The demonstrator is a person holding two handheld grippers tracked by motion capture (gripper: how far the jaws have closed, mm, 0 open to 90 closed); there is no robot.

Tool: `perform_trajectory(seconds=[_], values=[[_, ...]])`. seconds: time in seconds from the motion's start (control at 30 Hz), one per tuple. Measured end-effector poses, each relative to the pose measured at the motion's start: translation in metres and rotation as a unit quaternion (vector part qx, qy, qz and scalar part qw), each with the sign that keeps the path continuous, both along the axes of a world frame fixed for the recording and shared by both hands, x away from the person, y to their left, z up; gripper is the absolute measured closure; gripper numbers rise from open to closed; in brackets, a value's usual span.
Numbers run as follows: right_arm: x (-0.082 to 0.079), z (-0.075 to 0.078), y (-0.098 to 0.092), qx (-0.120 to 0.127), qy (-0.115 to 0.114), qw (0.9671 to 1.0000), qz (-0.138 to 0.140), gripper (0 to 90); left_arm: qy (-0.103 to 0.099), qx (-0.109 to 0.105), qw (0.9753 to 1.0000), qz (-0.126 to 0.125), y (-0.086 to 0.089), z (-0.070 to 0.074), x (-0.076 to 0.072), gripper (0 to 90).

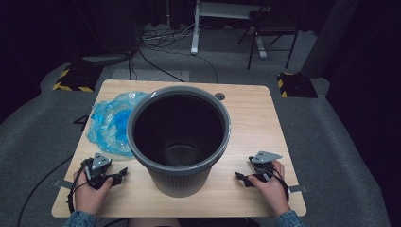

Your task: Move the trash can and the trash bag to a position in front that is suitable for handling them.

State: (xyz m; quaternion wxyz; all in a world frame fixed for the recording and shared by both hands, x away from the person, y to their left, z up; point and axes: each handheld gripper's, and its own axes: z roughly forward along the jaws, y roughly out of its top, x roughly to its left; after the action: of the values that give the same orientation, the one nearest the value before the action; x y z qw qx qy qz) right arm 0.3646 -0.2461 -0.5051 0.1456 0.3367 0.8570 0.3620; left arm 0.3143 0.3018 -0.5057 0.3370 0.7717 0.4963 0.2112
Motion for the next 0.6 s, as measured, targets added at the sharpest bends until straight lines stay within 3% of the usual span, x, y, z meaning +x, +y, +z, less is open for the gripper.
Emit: perform_trajectory(seconds=[0.17,0.27,0.37,0.43,0.6], values=[[0.000,0.000,0.003,-0.003,-0.002,1.0000,-0.003,8.7,-0.003,-0.002,1.0000,0.004,-0.001,0.000,0.000,28.4],[0.000,0.000,0.008,-0.005,0.001,0.9999,-0.009,8.1,-0.018,-0.015,0.9997,-0.001,-0.003,0.004,-0.002,30.3],[0.000,0.004,0.016,-0.003,0.003,1.0000,-0.002,21.5,-0.037,-0.011,0.9992,-0.013,-0.010,0.015,-0.007,30.2],[0.000,0.009,0.024,0.013,0.007,0.9998,0.015,20.3,-0.042,0.000,0.9989,-0.022,-0.017,0.021,-0.010,30.0],[0.007,0.019,0.053,0.044,0.000,0.9978,0.051,23.0,-0.053,-0.048,0.9963,-0.047,-0.037,0.030,-0.012,29.4]])
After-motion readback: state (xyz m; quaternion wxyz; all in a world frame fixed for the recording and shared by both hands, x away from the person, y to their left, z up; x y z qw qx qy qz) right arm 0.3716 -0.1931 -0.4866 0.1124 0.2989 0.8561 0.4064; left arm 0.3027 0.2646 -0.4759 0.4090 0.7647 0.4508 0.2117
